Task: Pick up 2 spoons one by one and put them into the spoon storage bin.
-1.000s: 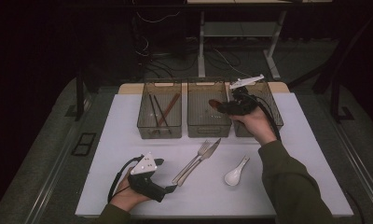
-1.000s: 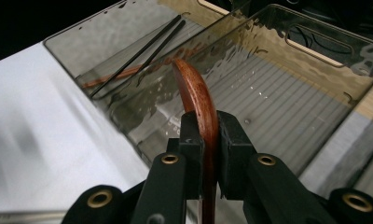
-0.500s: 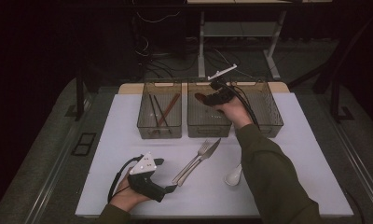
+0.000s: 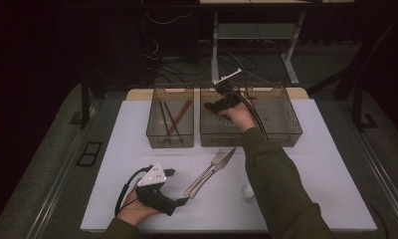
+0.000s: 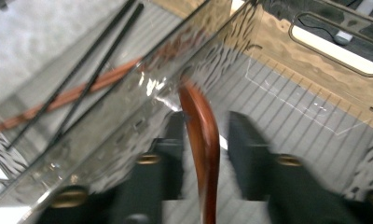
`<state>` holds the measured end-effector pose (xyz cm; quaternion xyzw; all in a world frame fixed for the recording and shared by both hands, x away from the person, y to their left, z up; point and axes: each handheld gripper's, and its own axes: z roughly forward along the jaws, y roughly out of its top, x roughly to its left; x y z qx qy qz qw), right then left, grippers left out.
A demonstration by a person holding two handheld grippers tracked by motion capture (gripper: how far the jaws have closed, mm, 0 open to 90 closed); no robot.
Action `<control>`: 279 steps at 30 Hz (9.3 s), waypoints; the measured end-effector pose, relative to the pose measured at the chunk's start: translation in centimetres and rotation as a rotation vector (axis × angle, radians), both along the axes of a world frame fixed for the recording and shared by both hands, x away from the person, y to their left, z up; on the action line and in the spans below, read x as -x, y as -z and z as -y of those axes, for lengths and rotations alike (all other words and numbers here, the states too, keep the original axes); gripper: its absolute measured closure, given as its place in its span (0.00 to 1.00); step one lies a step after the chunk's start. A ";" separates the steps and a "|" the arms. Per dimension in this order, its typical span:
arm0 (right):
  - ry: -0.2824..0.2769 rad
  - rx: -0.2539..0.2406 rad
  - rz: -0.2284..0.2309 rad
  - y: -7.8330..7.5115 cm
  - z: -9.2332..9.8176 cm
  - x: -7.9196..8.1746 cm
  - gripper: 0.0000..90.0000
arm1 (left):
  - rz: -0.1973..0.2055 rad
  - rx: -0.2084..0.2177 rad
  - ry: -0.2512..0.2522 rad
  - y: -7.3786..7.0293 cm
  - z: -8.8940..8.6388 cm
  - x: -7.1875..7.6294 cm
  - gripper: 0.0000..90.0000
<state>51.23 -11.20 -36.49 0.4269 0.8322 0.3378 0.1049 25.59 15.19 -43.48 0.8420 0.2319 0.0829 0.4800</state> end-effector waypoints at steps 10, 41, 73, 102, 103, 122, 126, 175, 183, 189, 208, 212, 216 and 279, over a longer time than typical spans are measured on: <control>-0.019 -0.062 0.037 -1.6 2.0 1.6 0.42 | -0.001 -0.006 -0.001 0.1 0.1 0.0 0.00; -0.149 -0.170 0.115 -2.1 10.1 12.2 0.46 | -0.005 -0.011 -0.009 0.2 0.2 0.0 0.00; -0.239 0.040 -0.048 6.2 13.1 17.0 0.99 | 0.000 -0.020 -0.006 0.2 0.4 0.1 0.00; -0.266 0.103 -0.087 7.2 15.3 20.7 0.99 | 0.001 -0.021 -0.006 0.1 0.4 0.1 0.00; -0.264 0.104 -0.089 7.1 15.4 20.8 0.99 | 0.002 -0.021 -0.007 0.1 0.4 0.1 0.00; -0.314 -0.107 -0.055 6.3 15.1 21.2 0.46 | 0.002 -0.026 -0.002 0.2 0.4 0.1 0.00; -0.350 -0.106 -0.062 6.6 14.2 21.4 0.45 | 0.001 -0.025 -0.002 0.2 0.4 0.1 0.00; -0.536 0.043 -0.012 6.0 11.9 22.2 0.93 | 0.001 -0.027 0.000 0.2 0.4 0.1 0.00; -0.482 0.008 0.015 4.7 11.9 21.1 0.93 | 0.000 -0.027 -0.001 0.2 0.4 0.1 0.00; -0.446 -0.012 0.038 3.9 11.9 20.3 0.93 | -0.002 -0.025 -0.002 0.2 0.4 0.1 0.00; -0.340 -0.079 0.100 1.9 11.3 17.1 0.93 | -0.002 -0.030 -0.001 0.2 0.4 0.1 0.00; -0.323 -0.089 0.113 1.5 10.9 16.5 0.93 | -0.001 -0.030 -0.001 0.2 0.4 0.1 0.00; -0.308 -0.088 0.130 1.0 10.5 15.7 0.93 | -0.001 -0.030 -0.001 0.2 0.4 0.1 0.00; -0.093 -0.183 0.111 -0.6 5.6 4.7 0.43 | 0.005 -0.024 0.004 0.1 0.3 0.0 0.00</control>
